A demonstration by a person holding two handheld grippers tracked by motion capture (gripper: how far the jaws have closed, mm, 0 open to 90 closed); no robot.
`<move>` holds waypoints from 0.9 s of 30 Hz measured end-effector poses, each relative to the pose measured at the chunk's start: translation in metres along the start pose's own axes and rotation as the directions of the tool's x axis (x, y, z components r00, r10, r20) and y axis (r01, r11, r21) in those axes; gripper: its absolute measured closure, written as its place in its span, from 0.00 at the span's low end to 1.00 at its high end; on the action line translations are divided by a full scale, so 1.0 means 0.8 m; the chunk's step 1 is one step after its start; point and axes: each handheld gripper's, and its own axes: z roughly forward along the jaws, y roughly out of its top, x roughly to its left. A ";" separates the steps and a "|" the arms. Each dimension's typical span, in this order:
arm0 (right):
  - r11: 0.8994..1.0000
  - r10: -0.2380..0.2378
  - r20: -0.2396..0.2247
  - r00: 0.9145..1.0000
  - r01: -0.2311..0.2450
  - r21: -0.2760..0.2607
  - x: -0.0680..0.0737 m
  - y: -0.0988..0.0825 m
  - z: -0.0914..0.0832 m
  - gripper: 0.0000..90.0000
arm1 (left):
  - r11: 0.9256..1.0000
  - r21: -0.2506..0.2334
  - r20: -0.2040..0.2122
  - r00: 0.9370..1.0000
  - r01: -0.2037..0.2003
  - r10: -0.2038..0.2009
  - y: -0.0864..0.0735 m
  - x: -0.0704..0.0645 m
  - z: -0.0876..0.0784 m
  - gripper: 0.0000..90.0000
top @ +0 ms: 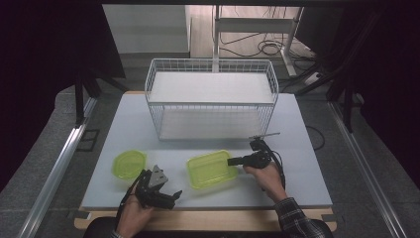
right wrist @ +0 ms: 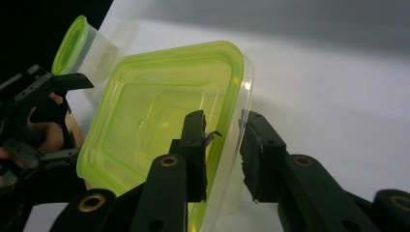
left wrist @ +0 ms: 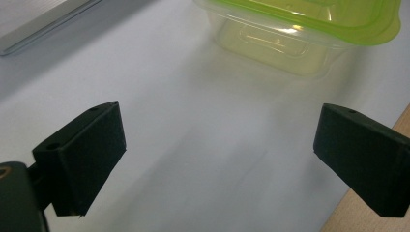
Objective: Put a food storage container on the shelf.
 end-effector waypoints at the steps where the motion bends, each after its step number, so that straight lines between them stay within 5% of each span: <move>1: 1.000 0.015 -0.013 1.000 -0.015 0.003 -0.001 0.000 -0.001 0.84 | 1.000 0.004 -0.003 1.000 -0.006 0.006 0.000 0.000 0.000 0.05; 5: 0.998 0.063 -0.083 0.995 -0.062 0.012 -0.005 0.000 -0.002 0.88 | 1.000 0.003 -0.006 1.000 -0.010 0.010 0.000 -0.001 0.000 0.05; 10: 0.999 0.053 -0.073 0.996 -0.053 0.008 -0.001 -0.001 -0.004 0.89 | 1.000 -0.003 -0.008 1.000 -0.009 0.009 0.001 -0.001 -0.001 0.05; 27: 0.987 0.064 -0.120 0.991 -0.081 -0.141 0.009 0.011 -0.050 0.88 | 1.000 -0.006 0.019 1.000 0.021 -0.021 0.004 -0.001 -0.002 0.05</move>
